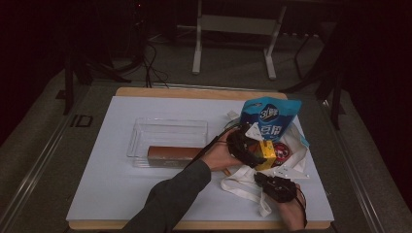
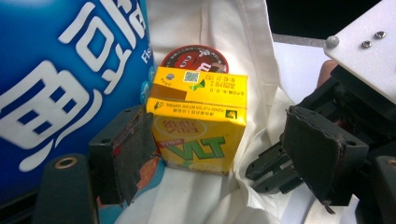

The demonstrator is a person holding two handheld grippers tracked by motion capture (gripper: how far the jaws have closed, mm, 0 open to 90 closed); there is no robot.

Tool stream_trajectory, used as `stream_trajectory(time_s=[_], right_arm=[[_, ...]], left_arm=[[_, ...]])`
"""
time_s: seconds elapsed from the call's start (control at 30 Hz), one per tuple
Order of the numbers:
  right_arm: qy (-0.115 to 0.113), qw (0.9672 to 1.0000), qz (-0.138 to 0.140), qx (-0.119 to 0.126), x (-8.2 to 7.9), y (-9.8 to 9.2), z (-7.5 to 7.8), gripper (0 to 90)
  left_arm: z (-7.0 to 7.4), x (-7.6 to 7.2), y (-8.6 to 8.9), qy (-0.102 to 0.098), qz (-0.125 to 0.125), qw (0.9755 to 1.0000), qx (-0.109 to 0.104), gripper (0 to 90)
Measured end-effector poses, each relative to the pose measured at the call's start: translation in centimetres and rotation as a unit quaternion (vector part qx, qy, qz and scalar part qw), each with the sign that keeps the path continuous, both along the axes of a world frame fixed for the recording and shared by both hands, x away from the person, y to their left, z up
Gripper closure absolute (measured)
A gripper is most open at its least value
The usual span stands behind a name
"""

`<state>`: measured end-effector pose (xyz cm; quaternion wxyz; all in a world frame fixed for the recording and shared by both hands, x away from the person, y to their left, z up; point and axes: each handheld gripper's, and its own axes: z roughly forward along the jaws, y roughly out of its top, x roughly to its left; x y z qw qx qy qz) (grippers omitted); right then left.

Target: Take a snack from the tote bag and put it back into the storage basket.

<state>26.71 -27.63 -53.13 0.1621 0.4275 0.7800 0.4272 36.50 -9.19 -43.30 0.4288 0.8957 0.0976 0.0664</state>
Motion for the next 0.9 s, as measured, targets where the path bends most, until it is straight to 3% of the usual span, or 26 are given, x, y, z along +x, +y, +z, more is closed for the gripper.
stream_trajectory(time_s=[0.2,0.43,0.9], right_arm=[[0.000,1.0000,0.000,0.000,0.0,0.0,0.0,80.2],[0.000,1.0000,0.000,0.000,0.0,0.0,0.0,80.2],[0.000,1.0000,0.001,0.000,0.0,0.0,0.0,79.9]], left_arm=[[-0.3,0.4,-0.6,-0.002,-0.005,0.9999,0.008,23.3],[-0.9,1.1,-0.9,0.014,0.002,0.9999,0.002,22.8],[-1.0,1.8,-2.1,0.023,-0.006,0.9994,0.025,15.8]])
